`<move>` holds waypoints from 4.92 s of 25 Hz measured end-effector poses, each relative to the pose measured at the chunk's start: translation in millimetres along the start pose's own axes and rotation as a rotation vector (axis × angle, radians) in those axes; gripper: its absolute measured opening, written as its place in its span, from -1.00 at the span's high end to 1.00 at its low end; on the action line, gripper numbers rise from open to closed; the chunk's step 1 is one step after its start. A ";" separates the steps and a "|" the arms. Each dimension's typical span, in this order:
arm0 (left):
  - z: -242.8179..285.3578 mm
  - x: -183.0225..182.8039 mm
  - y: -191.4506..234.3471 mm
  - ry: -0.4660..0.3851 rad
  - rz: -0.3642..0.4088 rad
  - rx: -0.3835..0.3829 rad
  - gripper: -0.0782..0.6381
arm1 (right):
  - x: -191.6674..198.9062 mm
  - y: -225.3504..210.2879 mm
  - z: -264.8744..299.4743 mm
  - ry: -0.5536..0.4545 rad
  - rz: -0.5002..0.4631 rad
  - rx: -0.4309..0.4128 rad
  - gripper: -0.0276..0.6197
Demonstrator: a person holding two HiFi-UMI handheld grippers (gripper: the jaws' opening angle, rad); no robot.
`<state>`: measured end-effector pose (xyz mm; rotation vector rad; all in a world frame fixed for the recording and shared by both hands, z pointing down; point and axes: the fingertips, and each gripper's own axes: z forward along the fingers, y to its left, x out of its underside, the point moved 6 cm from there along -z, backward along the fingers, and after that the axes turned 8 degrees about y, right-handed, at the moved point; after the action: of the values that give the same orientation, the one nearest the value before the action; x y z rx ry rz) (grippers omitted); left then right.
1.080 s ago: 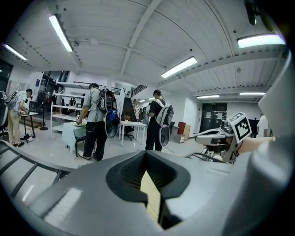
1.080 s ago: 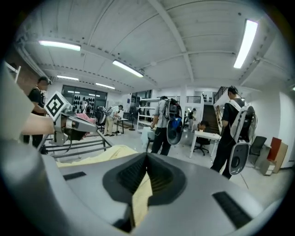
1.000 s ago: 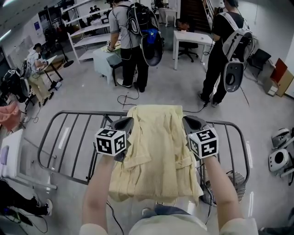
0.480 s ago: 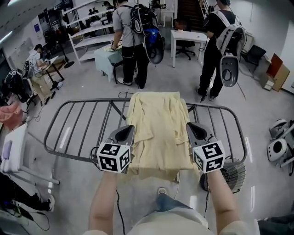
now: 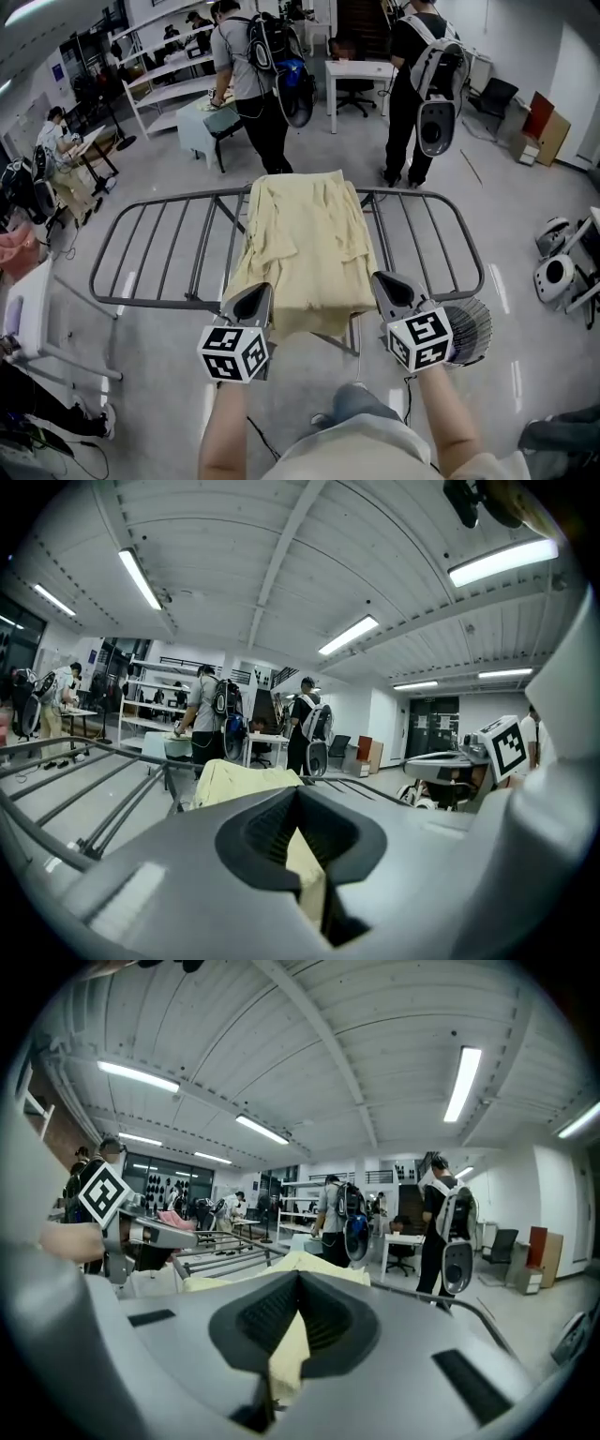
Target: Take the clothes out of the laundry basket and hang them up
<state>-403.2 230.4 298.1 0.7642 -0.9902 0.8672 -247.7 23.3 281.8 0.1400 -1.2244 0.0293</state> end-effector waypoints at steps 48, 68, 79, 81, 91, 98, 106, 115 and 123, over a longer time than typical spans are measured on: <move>371.9 234.2 -574.4 0.403 0.188 0.548 0.75 | 325.2 -348.9 -372.0 0.187 0.327 0.472 0.91; 612.3 583.9 -616.7 0.923 0.397 0.689 0.03 | 548.9 -440.8 -318.7 0.290 0.548 0.668 0.91; 653.5 737.3 -615.7 1.129 0.469 0.656 -0.19 | 626.6 -426.3 -308.4 0.293 0.606 0.691 0.91; 654.8 757.0 -609.1 1.166 0.474 0.628 -0.19 | 626.8 -424.6 -309.2 0.292 0.610 0.687 0.91; 653.8 806.0 -592.4 1.226 0.526 0.502 0.39 | 632.3 -415.6 -312.3 0.292 0.633 0.672 0.91; 648.5 766.4 -605.5 1.134 0.470 0.544 0.71 | 646.3 -407.8 -313.1 0.305 0.651 0.661 0.91; 635.3 672.8 -614.7 1.042 0.459 0.525 0.72 | 638.2 -403.7 -316.2 0.272 0.665 0.655 0.91; 586.0 580.6 -621.6 0.954 0.462 0.529 0.72 | 575.2 -397.8 -338.6 0.248 0.593 0.663 0.91; 535.9 487.5 -626.7 0.844 0.424 0.531 0.72 | 537.1 -382.1 -348.6 0.229 0.536 0.673 0.91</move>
<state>86.5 -384.2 845.9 0.5294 -0.1465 1.6809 298.5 -340.9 635.3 0.3779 -0.9535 0.9050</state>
